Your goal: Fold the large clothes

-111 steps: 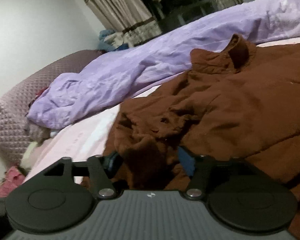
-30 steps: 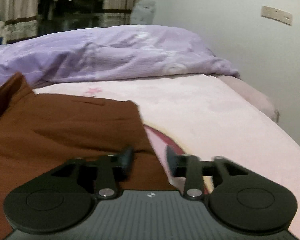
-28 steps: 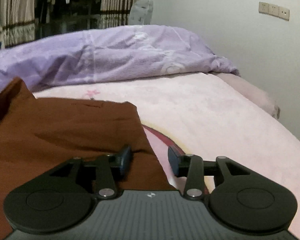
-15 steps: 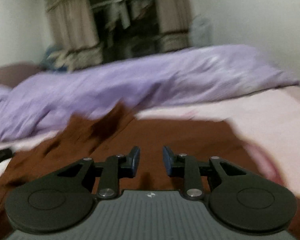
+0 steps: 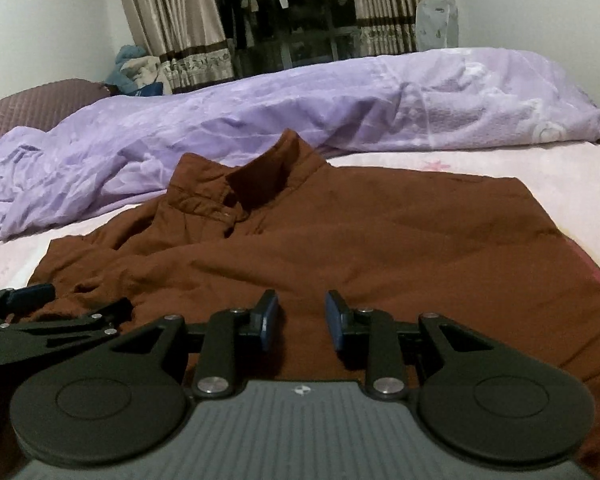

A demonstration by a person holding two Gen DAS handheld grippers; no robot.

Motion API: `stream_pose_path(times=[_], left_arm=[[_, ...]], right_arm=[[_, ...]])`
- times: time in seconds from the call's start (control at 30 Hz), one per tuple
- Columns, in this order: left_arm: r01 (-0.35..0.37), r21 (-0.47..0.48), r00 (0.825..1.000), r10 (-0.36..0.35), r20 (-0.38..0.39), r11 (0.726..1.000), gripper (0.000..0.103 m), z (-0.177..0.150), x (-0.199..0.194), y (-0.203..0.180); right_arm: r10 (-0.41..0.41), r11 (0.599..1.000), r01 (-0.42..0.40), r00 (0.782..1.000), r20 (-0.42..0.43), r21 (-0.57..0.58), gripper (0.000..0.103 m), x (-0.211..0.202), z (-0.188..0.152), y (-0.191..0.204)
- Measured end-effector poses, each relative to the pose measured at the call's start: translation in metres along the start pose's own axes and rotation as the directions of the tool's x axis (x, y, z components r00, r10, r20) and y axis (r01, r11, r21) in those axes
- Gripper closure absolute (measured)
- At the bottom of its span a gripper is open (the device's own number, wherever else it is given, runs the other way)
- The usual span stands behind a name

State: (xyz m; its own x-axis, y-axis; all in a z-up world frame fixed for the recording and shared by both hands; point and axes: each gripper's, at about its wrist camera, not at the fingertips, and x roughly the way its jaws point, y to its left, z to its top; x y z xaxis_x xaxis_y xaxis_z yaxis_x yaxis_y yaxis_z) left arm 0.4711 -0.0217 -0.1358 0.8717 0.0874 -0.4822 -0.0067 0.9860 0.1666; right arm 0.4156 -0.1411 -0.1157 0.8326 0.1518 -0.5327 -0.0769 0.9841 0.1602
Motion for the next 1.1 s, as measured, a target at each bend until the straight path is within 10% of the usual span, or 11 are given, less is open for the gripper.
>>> stream_pose_path(times=[0.2,0.37,0.57,0.8,1.1], left_arm=[[-0.052,0.002,0.999,0.052,0.013,0.999,0.011,-0.009,-0.014,0.031],[-0.007,-0.016,1.000,0.007,-0.017,1.000,0.009,-0.023,-0.031,0.064],[0.015,-0.056,0.996,-0.020,-0.089,0.998,0.010,-0.019,-0.048,0.088],[-0.053,0.081,0.998,0.055,-0.014,0.995,0.010,-0.028,-0.067,0.102],[-0.015,-0.134,0.998,0.023,0.057,0.991,0.013,0.007,-0.092,0.094]], right_arm=[[0.023,0.996,-0.025,0.999,-0.022,-0.080,0.075,0.004,0.000,-0.015],[-0.119,0.970,0.109,0.992,-0.035,-0.220,0.087,-0.019,0.003,-0.043],[-0.317,0.919,0.304,0.948,-0.012,-0.252,0.075,-0.048,-0.013,-0.085],[-0.265,0.950,0.251,0.963,-0.050,-0.186,0.075,-0.049,-0.002,-0.106],[-0.144,0.975,0.153,0.987,0.065,-0.162,0.074,-0.068,0.012,-0.059]])
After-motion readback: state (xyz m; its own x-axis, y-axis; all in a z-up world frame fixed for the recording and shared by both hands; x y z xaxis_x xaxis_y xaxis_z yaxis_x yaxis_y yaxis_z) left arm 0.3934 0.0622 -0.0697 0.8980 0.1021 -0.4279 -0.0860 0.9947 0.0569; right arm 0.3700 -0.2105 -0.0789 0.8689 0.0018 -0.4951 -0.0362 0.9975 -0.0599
